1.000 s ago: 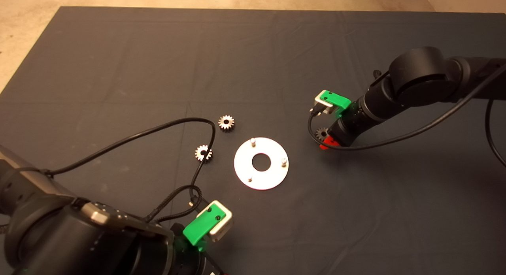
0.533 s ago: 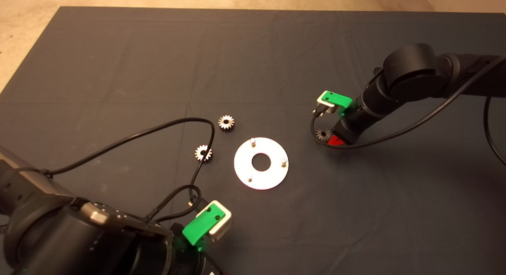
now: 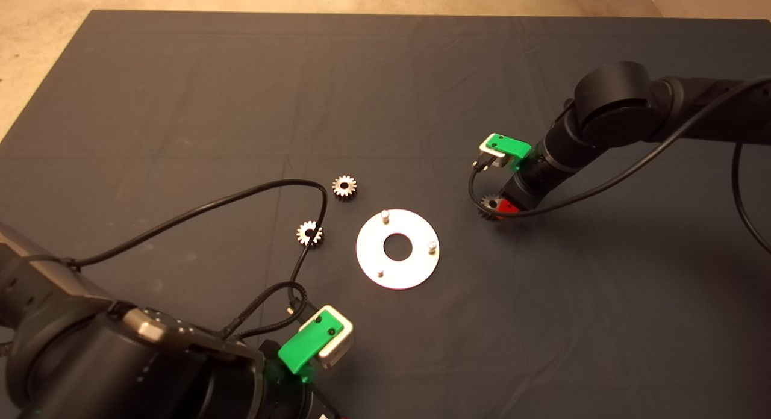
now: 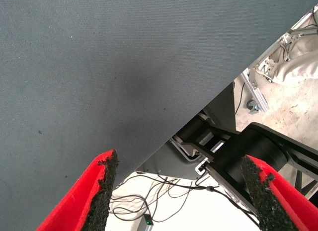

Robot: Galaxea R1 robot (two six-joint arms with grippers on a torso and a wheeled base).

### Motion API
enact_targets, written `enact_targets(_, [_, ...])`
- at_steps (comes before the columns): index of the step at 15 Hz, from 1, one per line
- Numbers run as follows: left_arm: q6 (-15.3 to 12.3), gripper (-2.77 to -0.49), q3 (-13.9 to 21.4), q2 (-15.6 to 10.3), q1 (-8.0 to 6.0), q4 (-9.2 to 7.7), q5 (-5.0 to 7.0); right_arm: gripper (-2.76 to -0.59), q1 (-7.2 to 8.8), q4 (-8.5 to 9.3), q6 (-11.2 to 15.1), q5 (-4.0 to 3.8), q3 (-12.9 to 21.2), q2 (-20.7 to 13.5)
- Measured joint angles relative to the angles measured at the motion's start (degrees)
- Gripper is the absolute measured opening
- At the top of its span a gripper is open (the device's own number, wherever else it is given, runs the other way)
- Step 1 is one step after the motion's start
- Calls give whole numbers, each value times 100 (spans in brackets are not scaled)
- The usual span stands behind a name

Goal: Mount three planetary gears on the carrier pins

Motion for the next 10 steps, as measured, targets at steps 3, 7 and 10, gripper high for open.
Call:
enact_targets(3, [0, -153, 0, 0, -2, 1, 0, -160, 0, 0, -2, 4, -78, 111])
enact_targets(7, [-2, -153, 0, -15, 0, -2, -1, -160, -98, 11, 0, 113, -246, 303])
enact_targets(10, [-2, -153, 0, -15, -2, -2, -1, -160, -110, 11, 0, 124, -307, 332])
